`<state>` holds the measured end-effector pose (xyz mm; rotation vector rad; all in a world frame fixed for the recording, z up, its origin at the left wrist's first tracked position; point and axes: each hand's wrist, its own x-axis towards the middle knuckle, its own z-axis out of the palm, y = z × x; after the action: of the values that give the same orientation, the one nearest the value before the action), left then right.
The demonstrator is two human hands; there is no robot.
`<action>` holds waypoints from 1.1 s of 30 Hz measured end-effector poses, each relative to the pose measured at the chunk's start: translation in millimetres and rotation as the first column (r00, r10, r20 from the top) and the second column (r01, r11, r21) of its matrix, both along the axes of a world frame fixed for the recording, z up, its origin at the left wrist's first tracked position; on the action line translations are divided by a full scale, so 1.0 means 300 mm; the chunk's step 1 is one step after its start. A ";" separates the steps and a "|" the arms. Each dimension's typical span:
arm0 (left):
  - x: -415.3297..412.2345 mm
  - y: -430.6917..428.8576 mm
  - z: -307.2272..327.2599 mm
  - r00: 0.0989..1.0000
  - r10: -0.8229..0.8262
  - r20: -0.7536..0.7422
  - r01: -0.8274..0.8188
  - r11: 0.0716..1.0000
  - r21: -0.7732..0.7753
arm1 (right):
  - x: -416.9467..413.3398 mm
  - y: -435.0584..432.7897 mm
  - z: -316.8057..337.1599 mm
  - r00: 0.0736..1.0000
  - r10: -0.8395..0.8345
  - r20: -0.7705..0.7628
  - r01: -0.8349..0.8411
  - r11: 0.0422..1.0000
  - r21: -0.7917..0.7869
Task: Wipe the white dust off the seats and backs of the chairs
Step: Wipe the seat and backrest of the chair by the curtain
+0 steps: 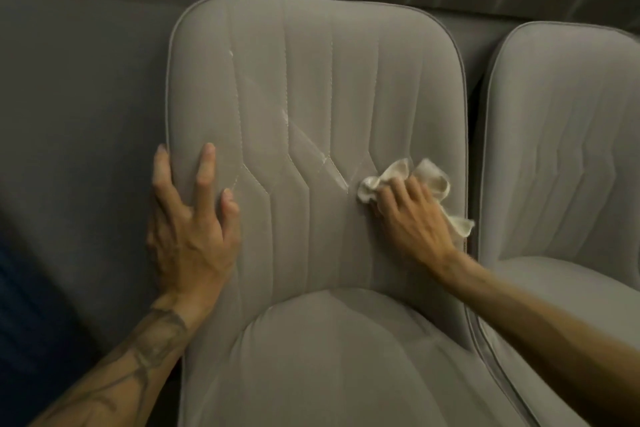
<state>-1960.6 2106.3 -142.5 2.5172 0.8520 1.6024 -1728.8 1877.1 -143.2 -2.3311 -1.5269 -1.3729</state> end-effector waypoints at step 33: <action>-0.017 -0.001 0.010 1.000 -0.010 0.008 0.010 1.000 -0.005 | -0.038 0.143 0.198 0.983 0.184 0.023 -0.185 0.980 0.079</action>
<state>-1965.6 2105.9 -139.5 2.5064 0.8404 1.6042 -1740.3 1920.0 -83.9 -2.0777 -1.6125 -1.3828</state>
